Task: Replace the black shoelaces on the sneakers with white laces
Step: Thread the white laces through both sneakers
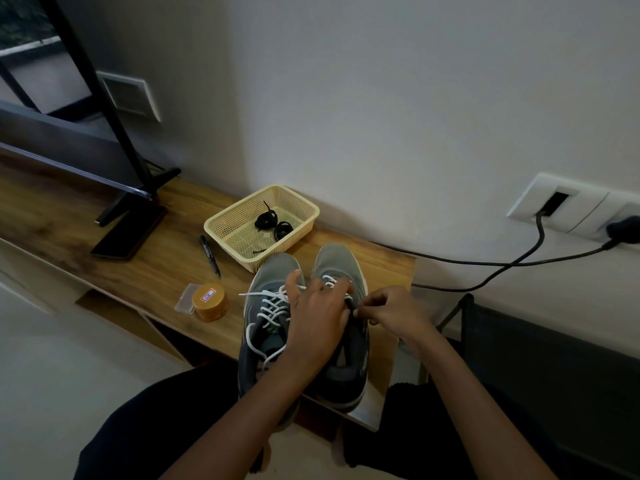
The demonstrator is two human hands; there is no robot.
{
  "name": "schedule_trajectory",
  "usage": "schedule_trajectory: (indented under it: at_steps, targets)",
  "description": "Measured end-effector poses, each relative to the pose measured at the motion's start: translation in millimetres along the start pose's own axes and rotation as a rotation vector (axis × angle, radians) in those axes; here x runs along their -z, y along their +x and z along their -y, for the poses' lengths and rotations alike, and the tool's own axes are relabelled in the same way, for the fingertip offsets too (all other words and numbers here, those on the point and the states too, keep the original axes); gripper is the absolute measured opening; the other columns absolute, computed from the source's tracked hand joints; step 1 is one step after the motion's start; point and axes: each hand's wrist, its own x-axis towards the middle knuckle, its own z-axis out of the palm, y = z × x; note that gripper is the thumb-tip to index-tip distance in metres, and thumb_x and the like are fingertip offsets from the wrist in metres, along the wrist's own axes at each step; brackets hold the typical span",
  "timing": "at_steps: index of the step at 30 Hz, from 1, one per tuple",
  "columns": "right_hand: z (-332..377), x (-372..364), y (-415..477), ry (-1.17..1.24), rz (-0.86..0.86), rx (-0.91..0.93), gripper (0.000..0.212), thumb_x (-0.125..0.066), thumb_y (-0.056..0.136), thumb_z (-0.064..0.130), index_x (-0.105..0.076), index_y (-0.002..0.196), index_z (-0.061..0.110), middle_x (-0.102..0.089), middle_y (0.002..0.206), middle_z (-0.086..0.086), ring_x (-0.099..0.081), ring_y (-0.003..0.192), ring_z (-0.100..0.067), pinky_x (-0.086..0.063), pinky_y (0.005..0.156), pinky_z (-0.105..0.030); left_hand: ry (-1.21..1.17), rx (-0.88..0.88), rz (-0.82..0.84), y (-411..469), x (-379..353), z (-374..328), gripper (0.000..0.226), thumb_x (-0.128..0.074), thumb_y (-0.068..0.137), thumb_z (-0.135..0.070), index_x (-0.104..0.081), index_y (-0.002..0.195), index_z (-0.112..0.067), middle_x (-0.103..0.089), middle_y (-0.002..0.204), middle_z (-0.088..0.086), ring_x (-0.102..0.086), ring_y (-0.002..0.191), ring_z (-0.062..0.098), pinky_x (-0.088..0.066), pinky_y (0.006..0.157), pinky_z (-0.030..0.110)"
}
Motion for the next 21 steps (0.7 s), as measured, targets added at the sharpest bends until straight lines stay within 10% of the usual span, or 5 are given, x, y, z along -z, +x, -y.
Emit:
schedule_trajectory:
  at_steps: [17, 21]
  targets:
    - [-2.7, -5.8, -2.5, -0.215, 0.011, 0.187, 0.015, -0.057, 0.090, 0.007, -0.067, 0.100, 0.006, -0.065, 0.097, -0.009, -0.060, 0.092, -0.020, -0.046, 0.080, -0.032, -0.133, -0.043, -0.005, -0.1, -2.2, 0.0, 0.055, -0.076, 0.060, -0.005, -0.044, 0.100, -0.024, -0.060, 0.063, -0.005, -0.064, 0.072, 0.018, -0.020, 0.092, 0.031]
    - [-4.1, -6.0, -2.0, -0.183, 0.017, 0.199, 0.022, -0.044, 0.091, 0.001, -0.064, 0.098, 0.005, -0.064, 0.094, -0.013, -0.060, 0.089, -0.029, -0.048, 0.084, -0.044, -0.107, -0.127, -0.020, 4.0, -3.0, 4.8, 0.023, -0.049, 0.075, -0.022, -0.045, 0.098, -0.025, -0.064, 0.065, -0.005, -0.065, 0.077, 0.019, -0.020, 0.094, 0.035]
